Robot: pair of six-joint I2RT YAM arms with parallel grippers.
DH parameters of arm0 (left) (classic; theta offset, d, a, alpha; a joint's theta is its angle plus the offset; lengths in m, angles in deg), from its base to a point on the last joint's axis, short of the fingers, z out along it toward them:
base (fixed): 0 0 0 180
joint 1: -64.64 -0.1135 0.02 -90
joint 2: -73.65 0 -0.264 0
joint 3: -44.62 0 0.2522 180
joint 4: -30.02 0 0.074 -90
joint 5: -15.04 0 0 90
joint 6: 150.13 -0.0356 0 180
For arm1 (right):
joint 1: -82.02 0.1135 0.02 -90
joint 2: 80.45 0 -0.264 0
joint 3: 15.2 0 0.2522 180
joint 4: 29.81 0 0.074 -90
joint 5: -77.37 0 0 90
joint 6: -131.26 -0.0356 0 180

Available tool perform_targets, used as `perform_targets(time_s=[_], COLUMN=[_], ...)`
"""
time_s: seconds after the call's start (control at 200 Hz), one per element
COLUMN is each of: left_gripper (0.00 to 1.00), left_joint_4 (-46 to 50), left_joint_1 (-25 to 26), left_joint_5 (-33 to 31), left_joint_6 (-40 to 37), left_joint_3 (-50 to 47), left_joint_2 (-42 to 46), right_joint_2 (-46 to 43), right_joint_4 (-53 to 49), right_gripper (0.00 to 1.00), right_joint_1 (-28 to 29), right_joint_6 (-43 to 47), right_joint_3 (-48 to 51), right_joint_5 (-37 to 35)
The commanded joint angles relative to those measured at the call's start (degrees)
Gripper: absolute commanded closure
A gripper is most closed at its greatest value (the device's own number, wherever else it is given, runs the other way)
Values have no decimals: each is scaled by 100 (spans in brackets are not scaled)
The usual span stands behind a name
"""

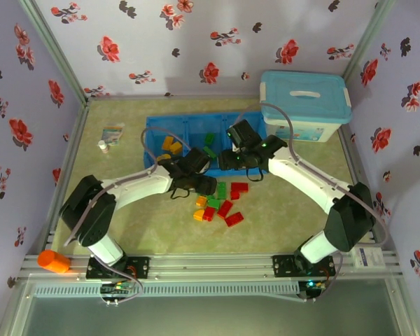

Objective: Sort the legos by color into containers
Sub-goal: Pick up the lego from the center of the table.

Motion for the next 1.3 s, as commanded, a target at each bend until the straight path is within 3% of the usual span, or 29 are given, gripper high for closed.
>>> perform_targets(time_s=[0.0, 1.295], left_gripper=[29, 33], left_joint_4=[327, 550], left_joint_1=[53, 62], left_joint_5=[-163, -207], left_joint_6=[-287, -748], left_joint_3=[368, 897], left_joint_2=[-291, -1530], right_joint_2=[-204, -517], right_joint_4=[124, 325], right_gripper=[40, 40], right_joint_1=[24, -37], right_joint_6=[-98, -137], right_joint_3=[184, 826], right_joint_5=[-105, -74])
